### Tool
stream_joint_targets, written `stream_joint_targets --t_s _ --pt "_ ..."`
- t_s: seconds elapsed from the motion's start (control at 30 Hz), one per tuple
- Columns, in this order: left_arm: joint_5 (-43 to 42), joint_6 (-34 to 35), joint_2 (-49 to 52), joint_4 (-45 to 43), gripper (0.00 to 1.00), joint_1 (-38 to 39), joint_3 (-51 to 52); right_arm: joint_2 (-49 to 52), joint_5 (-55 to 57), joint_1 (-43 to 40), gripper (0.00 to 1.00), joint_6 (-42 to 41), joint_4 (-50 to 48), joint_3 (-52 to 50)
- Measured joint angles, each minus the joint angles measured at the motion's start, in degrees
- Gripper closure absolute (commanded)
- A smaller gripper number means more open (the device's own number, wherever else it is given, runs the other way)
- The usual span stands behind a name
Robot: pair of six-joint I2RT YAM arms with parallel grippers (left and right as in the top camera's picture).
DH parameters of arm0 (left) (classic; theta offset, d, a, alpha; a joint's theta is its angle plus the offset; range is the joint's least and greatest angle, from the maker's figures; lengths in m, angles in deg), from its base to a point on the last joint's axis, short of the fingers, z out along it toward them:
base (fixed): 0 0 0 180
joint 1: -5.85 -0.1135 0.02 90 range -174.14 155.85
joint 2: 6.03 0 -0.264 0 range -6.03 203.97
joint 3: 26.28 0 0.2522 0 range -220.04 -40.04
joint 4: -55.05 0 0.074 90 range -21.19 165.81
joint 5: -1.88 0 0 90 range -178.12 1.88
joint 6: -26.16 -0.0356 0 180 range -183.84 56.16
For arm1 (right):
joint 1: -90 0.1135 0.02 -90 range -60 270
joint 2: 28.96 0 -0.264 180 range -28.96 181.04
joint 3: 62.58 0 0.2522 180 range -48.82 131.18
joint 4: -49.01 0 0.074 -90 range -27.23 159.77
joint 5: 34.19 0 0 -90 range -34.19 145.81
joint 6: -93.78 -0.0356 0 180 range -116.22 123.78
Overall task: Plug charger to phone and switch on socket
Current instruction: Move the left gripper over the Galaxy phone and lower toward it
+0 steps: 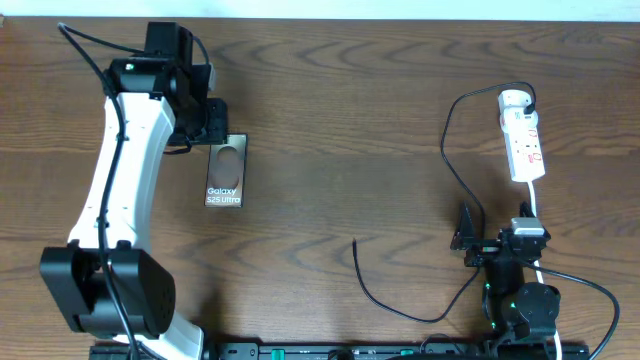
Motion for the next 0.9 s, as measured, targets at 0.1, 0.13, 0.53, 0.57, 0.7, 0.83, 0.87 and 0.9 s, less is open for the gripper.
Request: stream_joint_targets --t_s 0.1,0.13,0.53,0.57,0.7,0.83,0.87,0.9 --pt "0.00 0.17 0.39 -0.02 0.02 -0.02 0.00 0.00 0.00 0.02 0.01 0.00 0.00 0.00" --pt "0.00 0.20 0.39 -0.02 0.02 -0.02 0.00 0.00 0.00 0.00 0.01 0.00 0.00 0.00" --pt "0.02 -0.26 0.81 -1.38 0.02 -0.02 1.64 0.00 0.00 0.00 0.01 0.00 0.00 0.00" --pt "0.02 -0.35 0.96 -1.95 0.02 0.00 2.58 0.00 0.00 0.00 0.01 0.00 0.00 0.00" --pt "0.00 -0.90 1.92 -6.21 0.02 -0.02 7.52 0.00 0.00 0.00 0.01 0.00 0.00 0.00" --pt "0.00 -1.11 2.82 -10.93 0.02 0.00 11.87 0.00 0.00 0.02 0.01 0.00 0.00 0.00" --pt "0.00 -1.11 2.82 -12.17 0.02 -0.02 12.81 0.00 -0.02 0.02 0.01 0.00 0.00 0.00" --pt "0.00 -1.11 2.82 -13.11 0.02 0.00 13.66 0.00 0.00 0.00 0.01 0.00 0.00 0.00"
